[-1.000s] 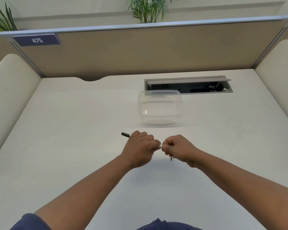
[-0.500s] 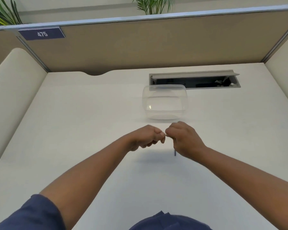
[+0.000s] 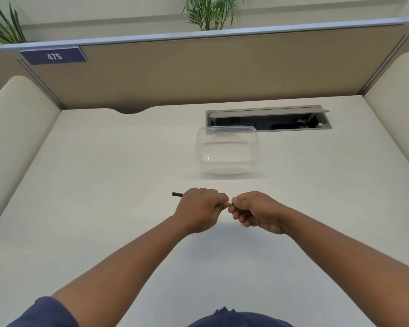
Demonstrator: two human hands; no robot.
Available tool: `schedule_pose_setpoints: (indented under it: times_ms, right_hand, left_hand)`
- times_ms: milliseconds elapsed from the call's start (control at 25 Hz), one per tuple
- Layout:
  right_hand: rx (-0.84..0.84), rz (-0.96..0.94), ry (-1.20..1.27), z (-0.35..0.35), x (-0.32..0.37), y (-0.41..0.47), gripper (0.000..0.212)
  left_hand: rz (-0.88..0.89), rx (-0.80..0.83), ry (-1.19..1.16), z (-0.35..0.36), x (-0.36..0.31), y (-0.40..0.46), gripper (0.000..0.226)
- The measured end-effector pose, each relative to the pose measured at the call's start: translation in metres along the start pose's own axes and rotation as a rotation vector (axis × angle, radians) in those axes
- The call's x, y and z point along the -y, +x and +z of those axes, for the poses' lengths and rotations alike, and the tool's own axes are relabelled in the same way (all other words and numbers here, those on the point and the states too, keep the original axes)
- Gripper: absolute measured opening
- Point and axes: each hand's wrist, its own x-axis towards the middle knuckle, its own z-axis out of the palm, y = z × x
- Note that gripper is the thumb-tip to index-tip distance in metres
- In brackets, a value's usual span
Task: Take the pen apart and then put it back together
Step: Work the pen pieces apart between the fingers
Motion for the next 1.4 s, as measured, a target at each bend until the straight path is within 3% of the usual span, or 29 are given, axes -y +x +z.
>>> schedule_pose_setpoints:
  times_ms: [80,160,280,400,480,560,680,760,920,1080,1200,1280,1400]
  right_hand:
    - [-0.032,-0.037,-0.09,0.0,0.002,-0.003,0.027]
    - [-0.192,-0.156,-0.331,0.008,-0.002,-0.004,0.028]
    - [-0.384,-0.336,-0.603,0.02,-0.017,-0.002,0.027]
    - [-0.496,-0.726,-1.014,0.02,-0.027,-0.004,0.019]
    - [-0.536,-0.949,-1.316,0.009,-0.028,-0.005,0.025]
    - [-0.513,-0.893,-1.24,0.01,-0.027,-0.007,0.019]
    - [-0.319,-0.434,-0.477,0.019,-0.023,-0.011,0.024]
    - [-0.193,-0.196,-0.132,0.02,-0.02,-0.014,0.032]
    - [-0.008,0.054,0.197,0.014,-0.012,-0.024,0.041]
    - [0.111,0.179,0.205,0.011,-0.009,-0.029,0.053]
    - [0.148,0.142,0.157,0.011,-0.009,-0.034,0.05]
    - [0.091,0.029,-0.022,0.012,-0.011,-0.036,0.048]
    - [-0.066,-0.133,-0.284,0.02,-0.017,-0.038,0.046]
  left_hand:
    - [0.038,-0.027,0.029,-0.004,0.001,0.0,0.029]
    - [-0.01,0.015,-0.02,-0.008,-0.001,-0.001,0.029]
    - [-0.164,0.249,-0.087,-0.015,-0.006,0.004,0.027]
    - [-0.345,0.48,-0.549,-0.028,-0.006,0.01,0.027]
    - [-0.403,0.528,-0.796,-0.034,-0.005,0.01,0.029]
    - [-0.387,0.451,-0.71,-0.032,-0.008,0.007,0.03]
    - [-0.271,0.255,-0.255,-0.023,-0.014,-0.001,0.028]
    - [-0.17,0.141,-0.119,-0.017,-0.015,-0.007,0.029]
    - [0.05,-0.034,0.054,-0.015,-0.017,-0.013,0.029]
    - [0.175,-0.161,0.143,-0.016,-0.019,-0.015,0.03]
    - [0.233,-0.203,0.181,-0.017,-0.02,-0.017,0.031]
    - [0.218,-0.173,0.147,-0.017,-0.021,-0.017,0.028]
    - [0.116,-0.001,0.036,-0.02,-0.023,-0.014,0.025]
